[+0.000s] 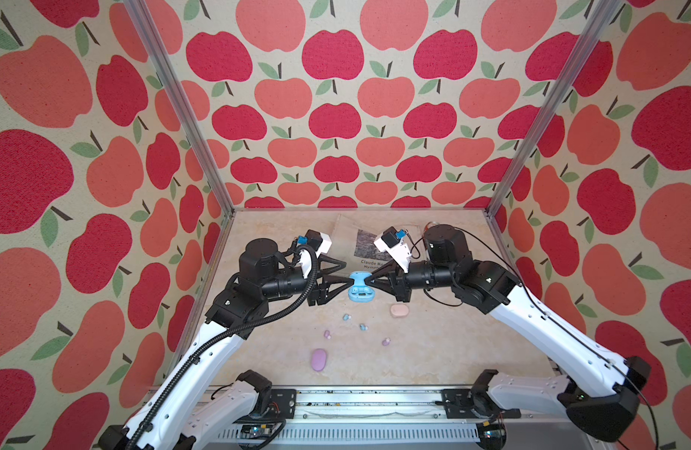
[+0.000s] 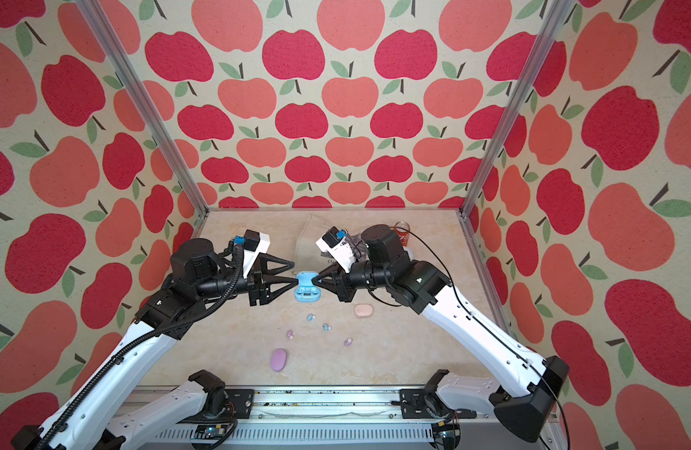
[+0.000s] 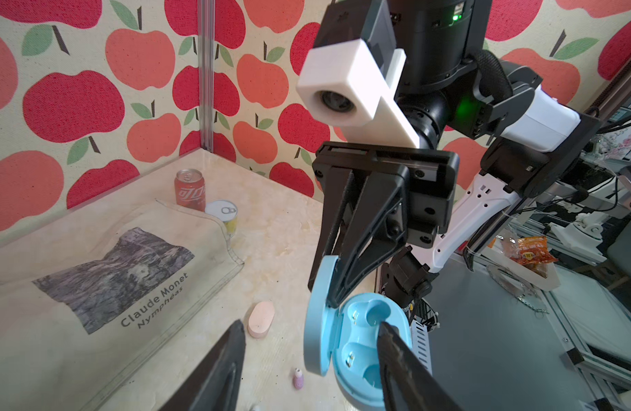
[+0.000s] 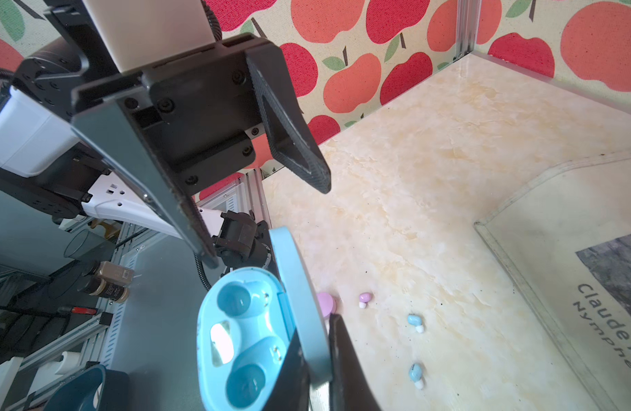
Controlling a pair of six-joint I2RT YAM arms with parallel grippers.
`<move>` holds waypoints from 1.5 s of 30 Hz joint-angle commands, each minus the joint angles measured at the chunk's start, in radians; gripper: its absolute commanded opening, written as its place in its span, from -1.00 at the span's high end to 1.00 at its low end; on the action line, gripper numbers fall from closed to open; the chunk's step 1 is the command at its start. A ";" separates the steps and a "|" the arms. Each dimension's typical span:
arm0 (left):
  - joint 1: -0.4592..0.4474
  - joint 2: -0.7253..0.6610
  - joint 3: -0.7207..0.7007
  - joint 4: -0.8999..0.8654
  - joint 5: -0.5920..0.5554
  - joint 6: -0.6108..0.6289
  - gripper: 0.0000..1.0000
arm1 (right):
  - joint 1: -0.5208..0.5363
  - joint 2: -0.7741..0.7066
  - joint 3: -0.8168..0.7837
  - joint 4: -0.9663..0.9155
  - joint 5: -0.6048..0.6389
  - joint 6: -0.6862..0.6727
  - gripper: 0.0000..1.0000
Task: Insert wireless bluetooth earbuds into charging case
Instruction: Pass the charging case.
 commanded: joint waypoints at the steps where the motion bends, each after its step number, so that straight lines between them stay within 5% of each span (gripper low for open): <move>1: -0.010 0.008 0.026 -0.056 0.009 0.048 -0.05 | 0.008 0.002 0.030 -0.012 0.013 -0.027 1.00; 23: -0.045 0.029 0.004 -0.015 0.005 0.026 1.00 | 0.020 0.046 0.049 -0.018 -0.002 -0.023 0.90; 28: -0.046 0.022 -0.008 -0.014 -0.053 -0.005 1.00 | 0.020 0.056 0.049 -0.017 0.024 -0.007 0.55; 30: -0.047 0.017 -0.005 -0.036 -0.127 -0.009 1.00 | 0.018 0.057 0.051 -0.016 0.043 0.006 0.22; 34: -0.045 -0.021 -0.025 -0.061 -0.295 0.026 1.00 | -0.016 0.036 0.036 0.049 0.052 0.102 -0.08; 40: -0.041 -0.113 -0.077 -0.061 -0.454 0.106 1.00 | -0.098 -0.011 -0.004 0.121 0.082 0.263 -0.17; 45: -0.042 -0.193 -0.123 -0.059 -0.542 0.146 1.00 | -0.113 0.028 0.012 -0.083 0.272 0.375 -0.15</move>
